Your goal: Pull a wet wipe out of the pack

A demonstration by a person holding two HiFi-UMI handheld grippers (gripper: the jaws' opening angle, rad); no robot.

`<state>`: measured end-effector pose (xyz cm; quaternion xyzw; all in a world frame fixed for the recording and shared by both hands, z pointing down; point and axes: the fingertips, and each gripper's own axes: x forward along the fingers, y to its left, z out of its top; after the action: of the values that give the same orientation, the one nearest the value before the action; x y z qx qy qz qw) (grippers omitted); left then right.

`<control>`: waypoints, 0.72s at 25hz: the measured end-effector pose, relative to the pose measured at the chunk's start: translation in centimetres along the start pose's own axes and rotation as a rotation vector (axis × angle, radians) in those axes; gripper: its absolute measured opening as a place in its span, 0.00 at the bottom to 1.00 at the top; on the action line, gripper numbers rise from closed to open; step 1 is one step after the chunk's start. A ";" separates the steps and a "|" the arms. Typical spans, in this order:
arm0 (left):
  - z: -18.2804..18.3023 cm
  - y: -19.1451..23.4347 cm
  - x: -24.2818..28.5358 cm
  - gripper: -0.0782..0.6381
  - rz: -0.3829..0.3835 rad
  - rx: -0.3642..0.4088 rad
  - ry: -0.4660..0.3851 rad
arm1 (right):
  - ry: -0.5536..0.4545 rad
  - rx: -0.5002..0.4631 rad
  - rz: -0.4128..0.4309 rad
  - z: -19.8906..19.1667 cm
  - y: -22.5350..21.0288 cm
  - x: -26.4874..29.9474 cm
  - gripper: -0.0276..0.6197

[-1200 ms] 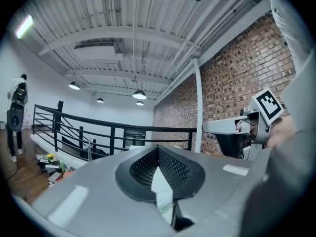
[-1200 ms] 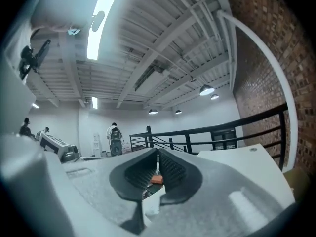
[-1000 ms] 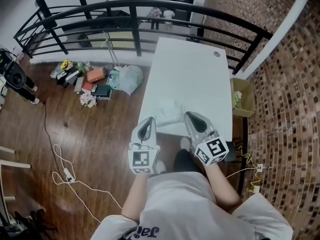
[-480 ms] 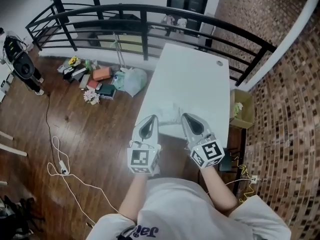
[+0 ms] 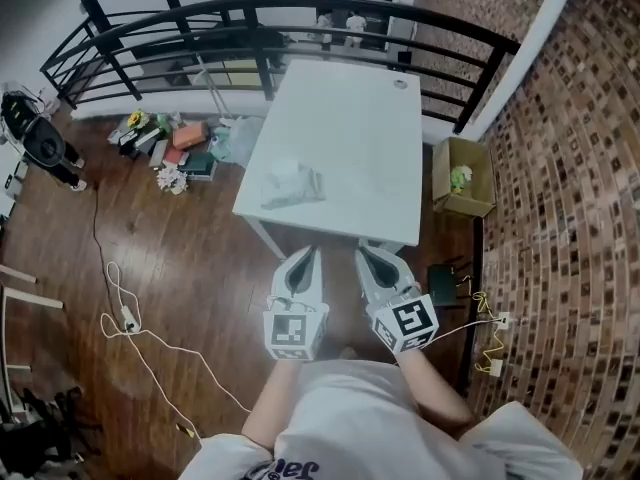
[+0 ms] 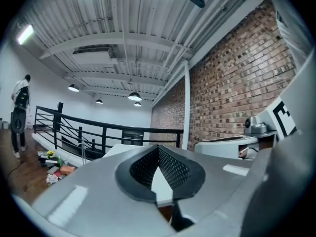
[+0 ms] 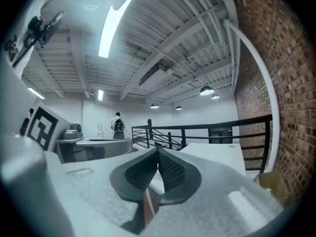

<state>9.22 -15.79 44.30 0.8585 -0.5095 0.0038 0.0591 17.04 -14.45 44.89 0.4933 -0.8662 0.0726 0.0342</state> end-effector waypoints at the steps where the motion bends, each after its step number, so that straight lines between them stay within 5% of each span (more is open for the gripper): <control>1: -0.5 -1.7 -0.7 0.13 -0.016 0.020 0.016 | 0.007 0.018 -0.003 -0.6 -0.2 -1.1 0.03; 8: -0.6 -5.2 -3.4 0.13 0.007 0.055 0.056 | -0.027 0.031 -0.004 0.3 0.1 -5.9 0.03; 18: 1.3 -9.2 -1.4 0.13 -0.121 0.102 0.024 | -0.067 0.041 -0.156 2.0 -5.0 -8.3 0.03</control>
<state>16.50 -10.39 41.99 0.8895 -0.4549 0.0364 0.0218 25.64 -10.26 42.28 0.5621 -0.8240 0.0709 0.0006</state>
